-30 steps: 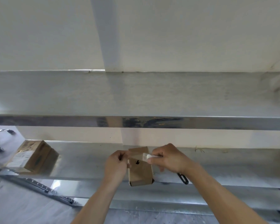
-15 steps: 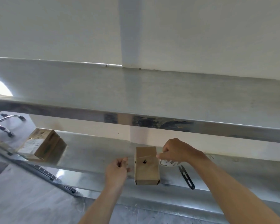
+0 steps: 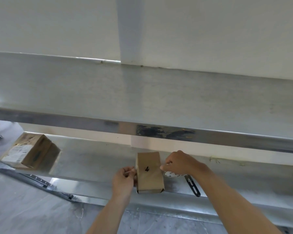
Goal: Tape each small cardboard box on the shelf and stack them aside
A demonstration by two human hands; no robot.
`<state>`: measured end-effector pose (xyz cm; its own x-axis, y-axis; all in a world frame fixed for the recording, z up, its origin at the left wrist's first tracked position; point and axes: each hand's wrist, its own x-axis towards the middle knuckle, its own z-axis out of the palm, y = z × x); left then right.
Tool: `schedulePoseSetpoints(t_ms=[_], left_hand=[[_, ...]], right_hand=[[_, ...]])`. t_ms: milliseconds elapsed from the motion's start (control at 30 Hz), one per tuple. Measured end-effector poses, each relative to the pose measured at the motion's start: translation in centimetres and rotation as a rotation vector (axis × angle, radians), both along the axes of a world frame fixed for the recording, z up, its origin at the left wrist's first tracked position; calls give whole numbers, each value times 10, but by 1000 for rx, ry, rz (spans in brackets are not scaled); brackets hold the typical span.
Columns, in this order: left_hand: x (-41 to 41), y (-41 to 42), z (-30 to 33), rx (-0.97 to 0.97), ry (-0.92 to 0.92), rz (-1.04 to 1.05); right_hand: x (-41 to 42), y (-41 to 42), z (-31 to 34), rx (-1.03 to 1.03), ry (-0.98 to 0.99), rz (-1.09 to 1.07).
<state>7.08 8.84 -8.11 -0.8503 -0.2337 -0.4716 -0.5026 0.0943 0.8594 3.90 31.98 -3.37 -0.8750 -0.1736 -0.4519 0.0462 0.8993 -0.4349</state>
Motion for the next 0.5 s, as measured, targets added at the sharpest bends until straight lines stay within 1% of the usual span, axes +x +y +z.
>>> schedulePoseSetpoints(t_ms=[100,167,300,400,500], left_hand=[[-1,3,-3,7,2,-4],[1,5,-2,-39,8,-11],[4,6,3,-198,16,-50],[4,10,11,-331,59,-162],[4,24,21,-363,47,-195]], right_hand=[[3,-1,-3,-58,-6,8],[3,-2,-6,-80,5,4],[3,-3,-7,-126,10,-7],[3,-5,-7,-139,16,-6],[4,-6,-9,-146,12,-21]])
